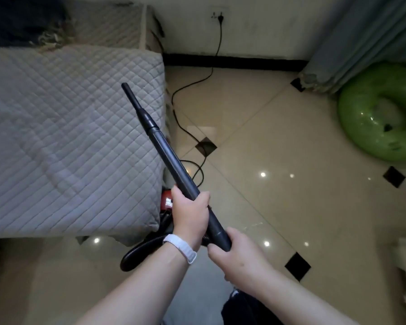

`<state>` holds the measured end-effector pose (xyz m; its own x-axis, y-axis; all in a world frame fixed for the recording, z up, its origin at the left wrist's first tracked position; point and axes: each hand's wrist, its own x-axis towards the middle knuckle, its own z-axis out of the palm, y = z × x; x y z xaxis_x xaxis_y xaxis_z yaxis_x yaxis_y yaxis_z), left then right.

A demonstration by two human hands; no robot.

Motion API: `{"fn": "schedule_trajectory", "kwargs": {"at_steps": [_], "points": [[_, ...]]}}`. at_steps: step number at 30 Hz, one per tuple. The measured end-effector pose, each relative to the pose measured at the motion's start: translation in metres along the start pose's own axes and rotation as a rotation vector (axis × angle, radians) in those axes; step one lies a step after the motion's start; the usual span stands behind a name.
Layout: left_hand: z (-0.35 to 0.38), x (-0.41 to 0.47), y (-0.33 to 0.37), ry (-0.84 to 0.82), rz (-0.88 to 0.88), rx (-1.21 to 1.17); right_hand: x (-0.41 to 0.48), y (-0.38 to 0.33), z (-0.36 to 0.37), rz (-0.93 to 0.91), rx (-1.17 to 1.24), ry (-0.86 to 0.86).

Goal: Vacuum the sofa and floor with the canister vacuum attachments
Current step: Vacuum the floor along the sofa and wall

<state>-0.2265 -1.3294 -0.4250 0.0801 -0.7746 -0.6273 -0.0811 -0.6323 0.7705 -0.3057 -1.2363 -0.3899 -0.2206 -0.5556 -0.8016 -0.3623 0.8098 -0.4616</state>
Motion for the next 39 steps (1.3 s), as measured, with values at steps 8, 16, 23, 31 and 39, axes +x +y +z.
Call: {"fn": "schedule_trajectory", "kwargs": {"at_steps": [8,16,23,31,39], "points": [[0.131,-0.032,0.001,-0.088,0.088,0.167,0.013,0.078,-0.089,0.053,0.137,0.048],[0.189,-0.041,-0.009,-0.11,0.094,0.259,0.02,0.117,-0.14,0.043,0.208,0.034],[0.225,-0.03,0.002,-0.155,0.066,0.265,0.037,0.118,-0.167,0.071,0.266,0.052],[0.259,0.022,0.036,-0.191,0.022,0.174,0.085,0.082,-0.21,0.092,0.205,0.082],[0.289,0.121,0.082,-0.179,-0.025,0.152,0.166,0.012,-0.246,0.142,0.2,0.08]]}}
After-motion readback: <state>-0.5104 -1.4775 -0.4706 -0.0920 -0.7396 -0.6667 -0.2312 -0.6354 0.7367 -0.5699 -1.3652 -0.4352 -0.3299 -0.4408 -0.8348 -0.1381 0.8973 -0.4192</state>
